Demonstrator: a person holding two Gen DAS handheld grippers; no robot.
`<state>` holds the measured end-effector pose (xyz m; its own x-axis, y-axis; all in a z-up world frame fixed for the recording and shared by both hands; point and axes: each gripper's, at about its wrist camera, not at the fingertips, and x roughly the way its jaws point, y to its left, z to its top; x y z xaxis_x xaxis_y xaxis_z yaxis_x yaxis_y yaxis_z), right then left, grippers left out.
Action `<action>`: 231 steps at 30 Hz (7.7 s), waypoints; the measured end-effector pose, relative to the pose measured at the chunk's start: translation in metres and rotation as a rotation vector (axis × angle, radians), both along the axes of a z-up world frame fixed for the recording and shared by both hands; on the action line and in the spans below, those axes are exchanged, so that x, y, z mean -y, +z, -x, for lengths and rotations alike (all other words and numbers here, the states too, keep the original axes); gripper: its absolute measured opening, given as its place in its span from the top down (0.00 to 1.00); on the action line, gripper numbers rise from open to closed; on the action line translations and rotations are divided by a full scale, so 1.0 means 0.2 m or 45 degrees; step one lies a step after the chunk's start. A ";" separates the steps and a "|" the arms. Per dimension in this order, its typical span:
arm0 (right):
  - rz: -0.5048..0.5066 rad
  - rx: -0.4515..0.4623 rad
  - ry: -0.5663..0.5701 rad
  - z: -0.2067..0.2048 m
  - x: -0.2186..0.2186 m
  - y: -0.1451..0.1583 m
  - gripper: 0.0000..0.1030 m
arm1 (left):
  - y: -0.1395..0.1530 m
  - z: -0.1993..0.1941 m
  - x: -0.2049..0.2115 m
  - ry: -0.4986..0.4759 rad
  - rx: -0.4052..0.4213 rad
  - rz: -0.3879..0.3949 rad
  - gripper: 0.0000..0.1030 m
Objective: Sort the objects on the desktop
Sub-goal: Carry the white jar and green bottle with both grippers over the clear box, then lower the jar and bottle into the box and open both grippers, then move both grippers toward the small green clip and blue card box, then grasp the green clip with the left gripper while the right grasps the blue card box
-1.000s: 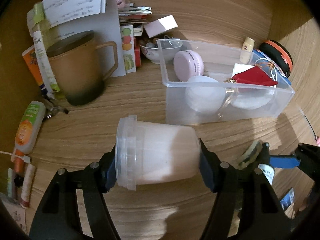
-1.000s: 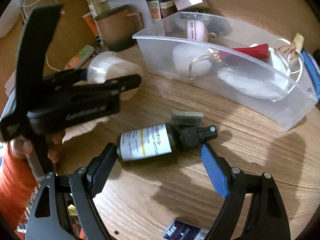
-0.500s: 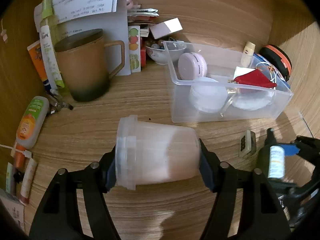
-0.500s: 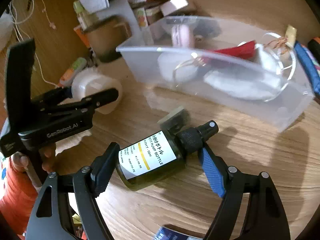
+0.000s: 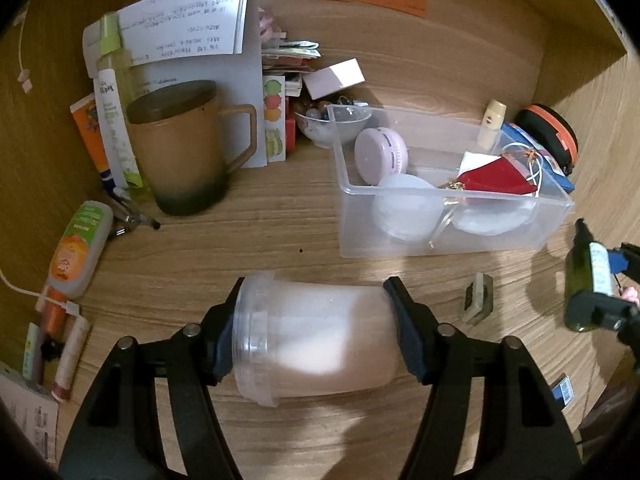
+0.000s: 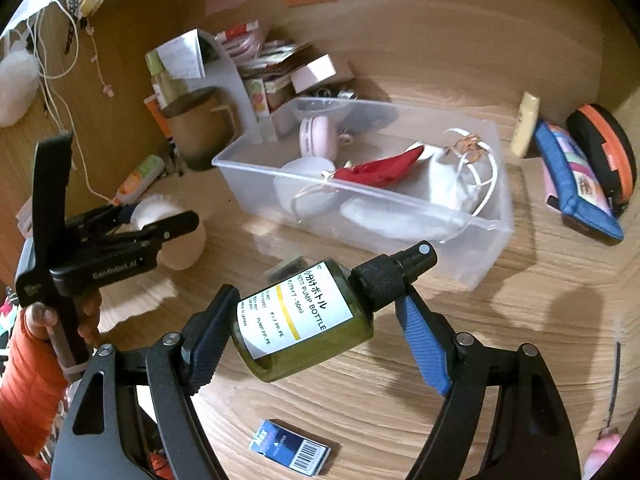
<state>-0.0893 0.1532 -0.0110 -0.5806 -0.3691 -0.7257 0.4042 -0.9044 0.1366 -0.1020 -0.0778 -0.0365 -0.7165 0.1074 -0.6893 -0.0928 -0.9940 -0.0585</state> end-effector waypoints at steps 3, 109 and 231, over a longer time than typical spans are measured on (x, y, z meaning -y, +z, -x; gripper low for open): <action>0.005 -0.021 -0.006 -0.01 -0.02 0.03 0.25 | 0.04 -0.02 0.00 0.007 -0.022 -0.007 0.36; -0.185 0.015 -0.026 0.73 -0.03 -0.02 0.22 | 0.27 0.67 -0.46 -0.289 0.011 -0.165 0.31; 0.166 -0.138 -0.225 -0.11 -0.43 -0.01 0.53 | -0.02 0.01 -0.37 -0.133 0.050 -0.053 0.85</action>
